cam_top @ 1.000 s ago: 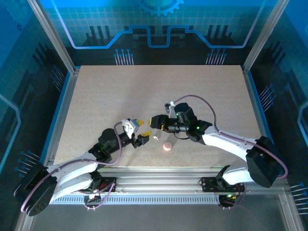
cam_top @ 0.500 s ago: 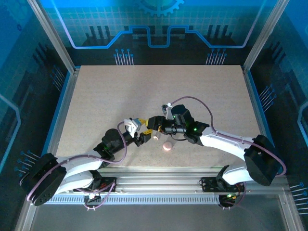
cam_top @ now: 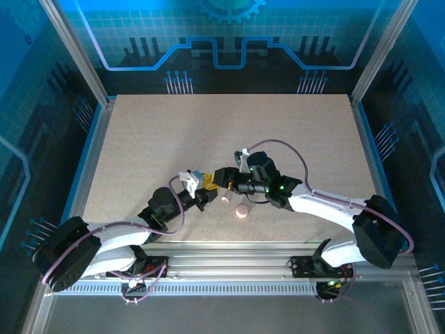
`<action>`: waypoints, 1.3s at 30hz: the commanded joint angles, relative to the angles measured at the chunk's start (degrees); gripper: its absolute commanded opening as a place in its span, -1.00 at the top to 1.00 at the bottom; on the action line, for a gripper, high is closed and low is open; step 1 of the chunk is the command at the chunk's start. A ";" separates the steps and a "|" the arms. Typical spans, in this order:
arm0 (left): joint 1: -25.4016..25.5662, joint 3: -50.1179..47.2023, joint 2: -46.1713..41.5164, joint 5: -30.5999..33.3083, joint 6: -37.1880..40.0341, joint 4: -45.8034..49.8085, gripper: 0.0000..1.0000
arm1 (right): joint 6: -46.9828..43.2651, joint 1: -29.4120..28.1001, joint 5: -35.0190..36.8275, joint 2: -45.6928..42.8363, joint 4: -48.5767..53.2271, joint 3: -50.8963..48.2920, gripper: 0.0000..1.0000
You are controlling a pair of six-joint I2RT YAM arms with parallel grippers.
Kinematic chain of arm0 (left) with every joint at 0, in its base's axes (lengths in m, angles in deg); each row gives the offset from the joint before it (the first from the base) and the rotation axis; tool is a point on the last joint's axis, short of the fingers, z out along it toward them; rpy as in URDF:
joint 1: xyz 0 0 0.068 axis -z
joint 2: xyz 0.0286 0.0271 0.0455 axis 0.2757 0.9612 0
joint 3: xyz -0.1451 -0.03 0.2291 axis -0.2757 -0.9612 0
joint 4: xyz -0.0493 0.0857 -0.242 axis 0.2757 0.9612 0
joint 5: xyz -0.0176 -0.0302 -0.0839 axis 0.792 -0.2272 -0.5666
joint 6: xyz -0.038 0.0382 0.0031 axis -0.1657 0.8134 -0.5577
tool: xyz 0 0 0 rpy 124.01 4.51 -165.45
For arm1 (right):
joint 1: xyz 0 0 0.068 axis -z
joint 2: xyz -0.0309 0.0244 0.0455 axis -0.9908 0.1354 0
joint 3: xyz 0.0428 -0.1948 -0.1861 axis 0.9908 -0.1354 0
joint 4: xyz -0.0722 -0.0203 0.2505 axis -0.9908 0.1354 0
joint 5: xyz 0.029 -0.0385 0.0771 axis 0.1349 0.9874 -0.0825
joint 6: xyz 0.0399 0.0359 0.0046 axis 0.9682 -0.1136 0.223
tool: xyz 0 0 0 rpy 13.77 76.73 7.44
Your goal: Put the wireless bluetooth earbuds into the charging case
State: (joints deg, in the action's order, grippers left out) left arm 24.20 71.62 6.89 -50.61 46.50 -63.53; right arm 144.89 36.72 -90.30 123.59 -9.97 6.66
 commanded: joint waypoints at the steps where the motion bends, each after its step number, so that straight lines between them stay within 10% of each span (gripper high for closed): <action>1: 0.18 -0.10 -0.67 0.70 -1.36 -1.69 0.47 | -2.11 -1.09 1.98 -1.89 2.72 1.01 -0.12; 14: 0.21 0.59 -8.23 -3.31 -3.12 6.23 0.61 | -25.33 3.16 6.57 -16.86 8.03 -2.50 -0.64; 24: 0.15 2.61 -14.26 -11.62 -3.22 11.43 0.61 | -61.18 10.67 -10.90 -30.91 9.53 -9.15 -0.42; 39: 0.20 5.56 -15.32 -20.80 -4.79 10.68 0.60 | -79.82 10.80 -25.16 -27.06 10.52 -9.92 -0.15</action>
State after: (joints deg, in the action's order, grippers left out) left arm 24.20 74.75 -7.82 -68.03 42.77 -51.35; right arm 69.22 47.04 -112.18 94.98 -0.70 -4.49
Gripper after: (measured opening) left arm 0.199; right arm 0.579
